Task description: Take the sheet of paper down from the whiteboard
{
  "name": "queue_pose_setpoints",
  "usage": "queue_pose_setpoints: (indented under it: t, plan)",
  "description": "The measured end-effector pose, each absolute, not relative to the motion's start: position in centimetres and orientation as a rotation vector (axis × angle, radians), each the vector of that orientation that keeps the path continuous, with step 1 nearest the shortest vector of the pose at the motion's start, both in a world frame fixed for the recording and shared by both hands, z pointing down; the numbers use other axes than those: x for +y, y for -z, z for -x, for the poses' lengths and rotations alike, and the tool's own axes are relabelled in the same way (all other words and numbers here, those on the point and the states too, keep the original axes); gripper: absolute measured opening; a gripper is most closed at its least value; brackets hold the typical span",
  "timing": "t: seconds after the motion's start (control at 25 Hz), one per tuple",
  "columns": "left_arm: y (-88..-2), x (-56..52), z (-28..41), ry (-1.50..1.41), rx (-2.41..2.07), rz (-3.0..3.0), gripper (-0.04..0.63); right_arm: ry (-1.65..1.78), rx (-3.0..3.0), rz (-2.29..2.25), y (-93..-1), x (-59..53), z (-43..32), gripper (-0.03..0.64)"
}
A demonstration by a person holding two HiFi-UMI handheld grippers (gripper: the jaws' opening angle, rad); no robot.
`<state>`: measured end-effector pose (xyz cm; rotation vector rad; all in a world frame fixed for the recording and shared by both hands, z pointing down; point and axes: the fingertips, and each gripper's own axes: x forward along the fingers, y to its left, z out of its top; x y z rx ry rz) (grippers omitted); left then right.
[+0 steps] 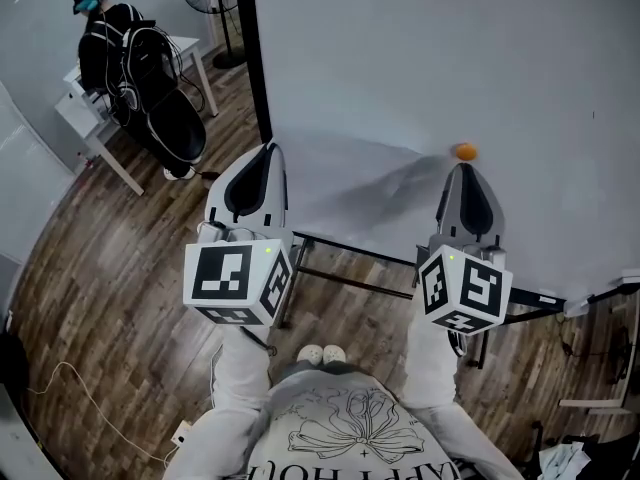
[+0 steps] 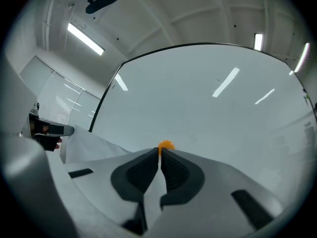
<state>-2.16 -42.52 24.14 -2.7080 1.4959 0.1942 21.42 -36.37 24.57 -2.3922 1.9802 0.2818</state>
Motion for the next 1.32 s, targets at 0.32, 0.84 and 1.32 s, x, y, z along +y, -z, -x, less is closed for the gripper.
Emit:
queue_pose_setpoints:
  t: [0.32, 0.84, 1.32]
  plan:
    - [-24.1, -42.6, 3.0, -0.196, 1.517, 2.698, 0.005, -0.263, 1.960, 2.404, -24.6, -36.4, -21.2, 0.011]
    - [-24.3, -43.2, 2.4, -0.187, 1.513, 2.703, 0.005, -0.263, 1.970, 2.422, -24.8, -37.1, -21.3, 0.008]
    - [-24.6, -44.0, 1.8, -0.192, 1.489, 2.729, 0.005, -0.256, 1.974, 2.438, -25.3, -37.8, -21.4, 0.008]
